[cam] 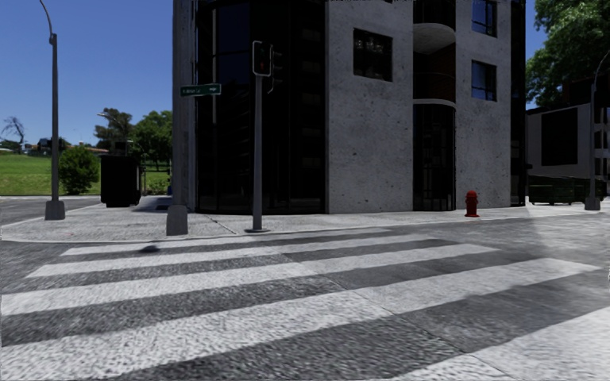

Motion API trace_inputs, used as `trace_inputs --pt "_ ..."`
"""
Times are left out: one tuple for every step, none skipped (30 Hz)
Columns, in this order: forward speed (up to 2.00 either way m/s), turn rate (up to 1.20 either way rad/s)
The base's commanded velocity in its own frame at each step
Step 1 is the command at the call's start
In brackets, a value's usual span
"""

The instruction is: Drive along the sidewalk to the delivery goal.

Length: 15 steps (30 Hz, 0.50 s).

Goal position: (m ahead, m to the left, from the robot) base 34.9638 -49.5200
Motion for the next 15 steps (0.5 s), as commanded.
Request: trace_inputs --pt "2.0 -0.4" --pt "2.0 -0.4" --pt "2.0 -0.4" --pt "2.0 -0.4" --pt "2.0 -0.4" --pt "2.0 -0.4" --pt "2.0 -0.4" --pt "2.0 -0.4" --pt "2.0 -0.4" --pt "2.0 -0.4" --pt "2.0 -0.4" --pt "2.0 -0.4" --pt "2.0 -0.4" --pt "2.0 -0.4" --pt "2.0 -0.4"
